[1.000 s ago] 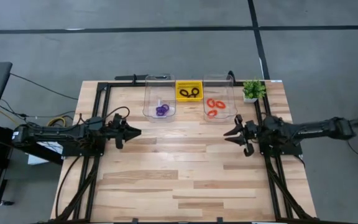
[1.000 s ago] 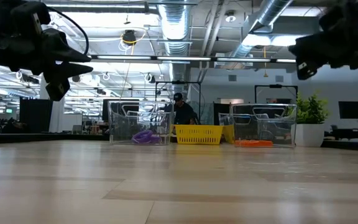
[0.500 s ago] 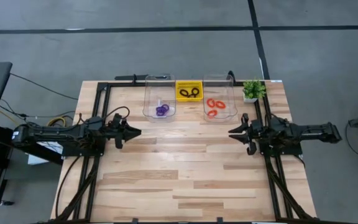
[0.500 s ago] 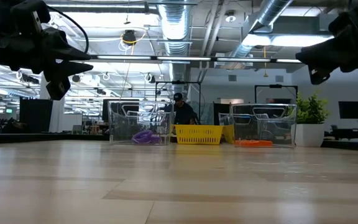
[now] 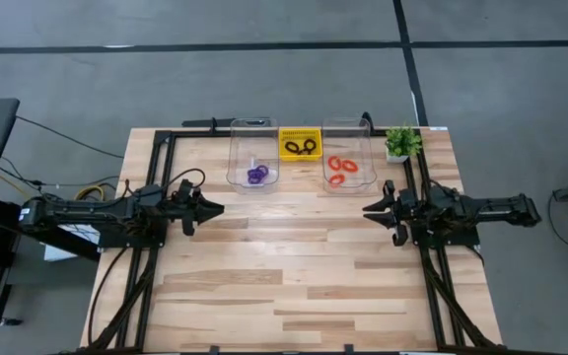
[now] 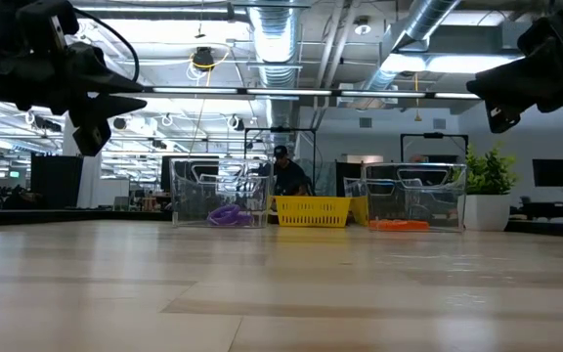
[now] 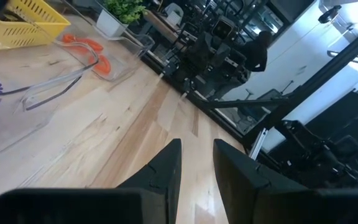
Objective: Sort spring keychains
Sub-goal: Return to Home Position
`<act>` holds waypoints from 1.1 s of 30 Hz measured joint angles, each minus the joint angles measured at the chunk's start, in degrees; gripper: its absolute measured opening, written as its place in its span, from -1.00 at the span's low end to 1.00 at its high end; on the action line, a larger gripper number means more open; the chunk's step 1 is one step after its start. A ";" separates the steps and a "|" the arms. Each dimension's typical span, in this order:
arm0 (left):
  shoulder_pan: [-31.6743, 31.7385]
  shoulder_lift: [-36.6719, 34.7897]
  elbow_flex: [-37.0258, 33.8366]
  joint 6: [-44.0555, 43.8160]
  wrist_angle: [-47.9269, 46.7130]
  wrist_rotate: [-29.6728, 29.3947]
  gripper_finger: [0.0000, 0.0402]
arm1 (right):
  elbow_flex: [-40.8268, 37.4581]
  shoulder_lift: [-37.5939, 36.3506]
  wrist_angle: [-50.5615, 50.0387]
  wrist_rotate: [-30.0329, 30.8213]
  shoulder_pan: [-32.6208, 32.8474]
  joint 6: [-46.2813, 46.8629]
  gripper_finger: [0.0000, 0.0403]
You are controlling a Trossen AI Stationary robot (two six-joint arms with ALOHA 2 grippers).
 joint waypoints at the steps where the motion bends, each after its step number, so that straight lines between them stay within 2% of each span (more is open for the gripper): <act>1: 0.00 0.00 0.00 0.00 0.10 0.00 -0.55 | 0.00 0.00 0.01 -0.01 0.00 0.00 -0.62; 33: 0.00 0.00 0.02 0.00 1.18 -0.02 -0.55 | -0.02 0.00 0.00 -0.07 0.00 0.00 -0.62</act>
